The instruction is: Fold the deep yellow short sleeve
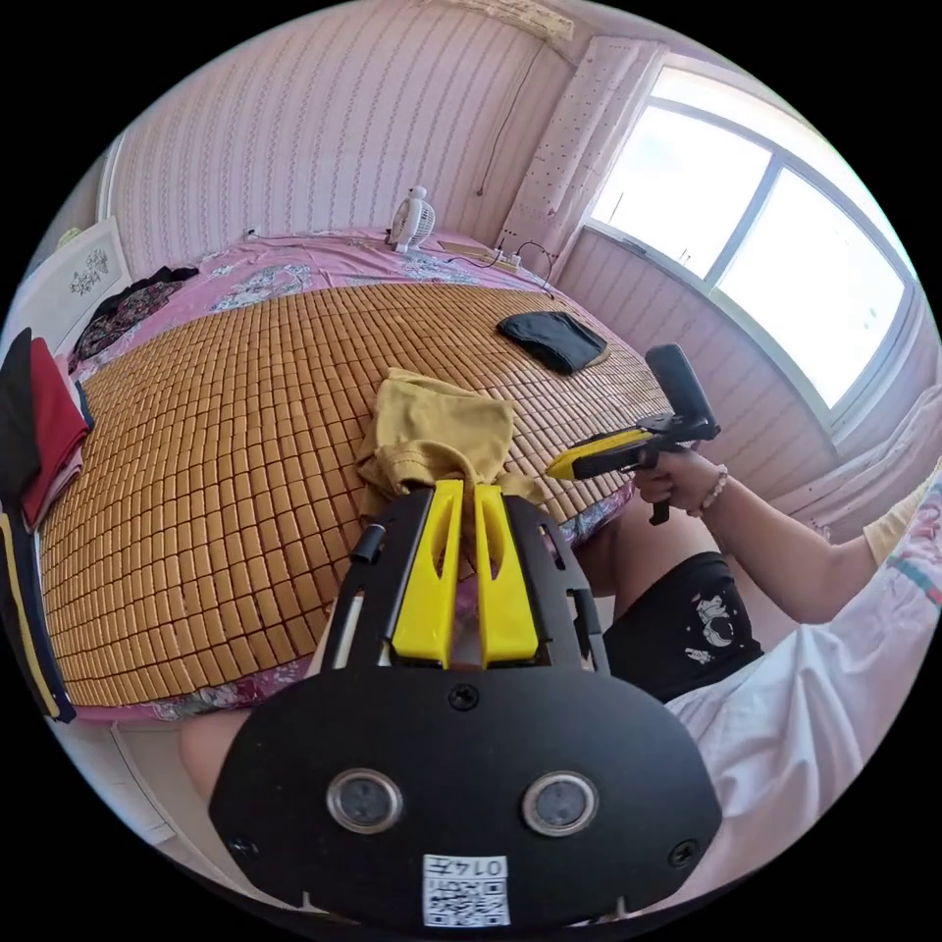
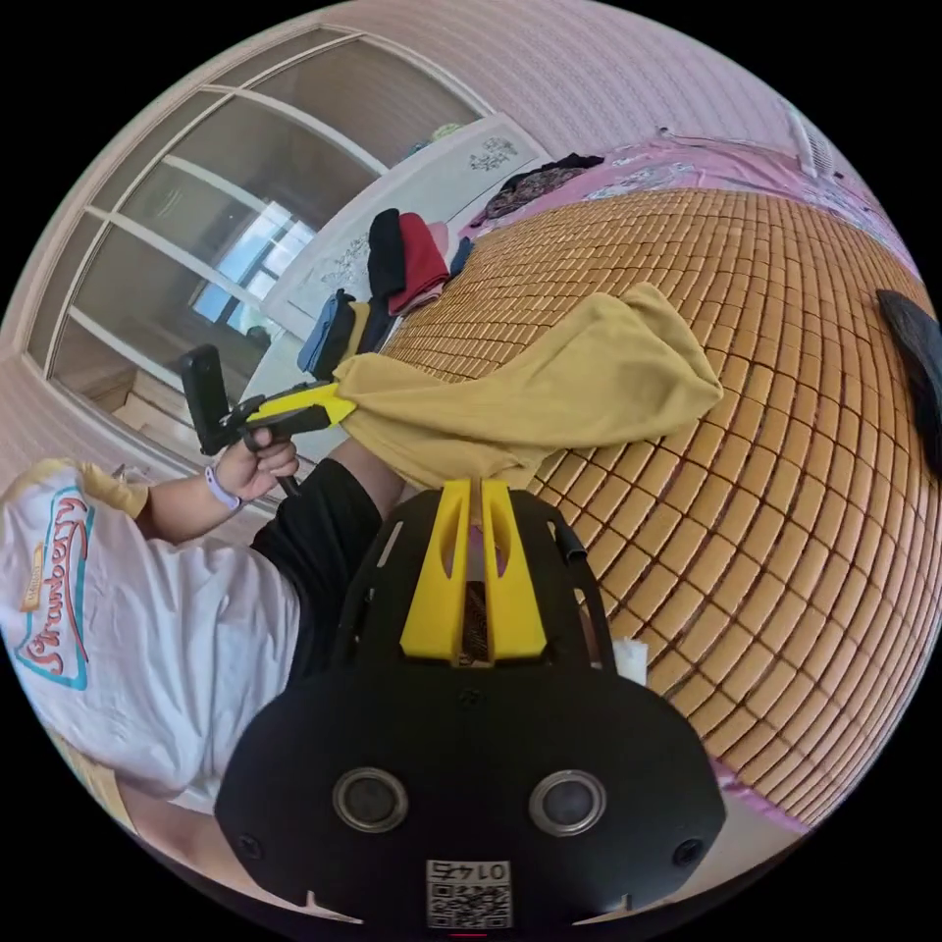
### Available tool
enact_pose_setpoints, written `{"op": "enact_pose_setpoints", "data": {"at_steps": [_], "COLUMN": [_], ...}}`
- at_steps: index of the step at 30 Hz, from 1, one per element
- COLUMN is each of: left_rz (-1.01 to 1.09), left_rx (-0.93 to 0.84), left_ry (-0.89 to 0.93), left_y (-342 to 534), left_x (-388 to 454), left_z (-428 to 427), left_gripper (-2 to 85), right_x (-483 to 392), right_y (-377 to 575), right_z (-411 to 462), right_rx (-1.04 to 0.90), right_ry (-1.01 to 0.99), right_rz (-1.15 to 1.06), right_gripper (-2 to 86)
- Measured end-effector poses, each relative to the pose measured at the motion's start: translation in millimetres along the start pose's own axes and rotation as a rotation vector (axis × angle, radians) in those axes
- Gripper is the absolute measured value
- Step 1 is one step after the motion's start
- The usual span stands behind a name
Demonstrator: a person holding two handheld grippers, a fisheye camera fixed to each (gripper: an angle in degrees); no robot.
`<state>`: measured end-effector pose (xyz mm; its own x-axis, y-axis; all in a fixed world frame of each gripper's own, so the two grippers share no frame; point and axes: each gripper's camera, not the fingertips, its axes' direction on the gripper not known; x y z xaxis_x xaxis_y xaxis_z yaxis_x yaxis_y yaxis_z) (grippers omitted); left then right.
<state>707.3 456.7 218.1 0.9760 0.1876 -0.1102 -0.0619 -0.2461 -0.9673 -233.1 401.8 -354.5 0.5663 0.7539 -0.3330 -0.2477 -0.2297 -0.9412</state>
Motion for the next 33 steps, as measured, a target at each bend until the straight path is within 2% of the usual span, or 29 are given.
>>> {"op": "enact_pose_setpoints", "data": {"at_steps": [4,9,13,16,18,20,22,25,29,33], "left_rz": [0.072,0.096,0.117,0.163,0.199,0.208,0.201,0.162,-0.068,-0.234], "left_rx": [0.042,0.114,0.116,0.115,0.085,0.055,0.062,0.065,0.079,-0.025], "left_ry": [0.028,0.085,0.092,0.123,0.134,0.141,0.153,0.173,0.031,-0.031], "left_y": [16,41,51,61,69,77,87,105,126,121], "left_x": [18,16,12,11,9,2,-10,-41,-125,-205], "left_z": [-7,-18,-22,-17,-10,-7,-11,-17,-15,26], "left_gripper": [-0.4,-0.4,-0.4,-0.3,0.1,0.5,1.3,3.4,5.9,7.8], "right_x": [-45,-88,-118,-131,-121,-107,-92,-69,-32,-9], "right_y": [16,-1,-40,-79,-103,-108,-101,-69,6,79], "right_z": [-20,-44,-48,-35,-10,-4,-11,-47,-125,-177], "right_rx": [0.003,0.141,0.124,0.034,-0.118,-0.199,-0.217,-0.114,0.14,0.29], "right_ry": [0.114,0.039,0.084,0.177,0.245,0.218,0.221,0.184,0.195,0.253], "right_rz": [0.054,0.119,0.052,0.015,0.013,0.017,0.046,0.109,0.315,0.494], "right_gripper": [4.3,6.7,8.7,12.3,11.8,3.2,1.6,1.0,0.9,1.0]}}
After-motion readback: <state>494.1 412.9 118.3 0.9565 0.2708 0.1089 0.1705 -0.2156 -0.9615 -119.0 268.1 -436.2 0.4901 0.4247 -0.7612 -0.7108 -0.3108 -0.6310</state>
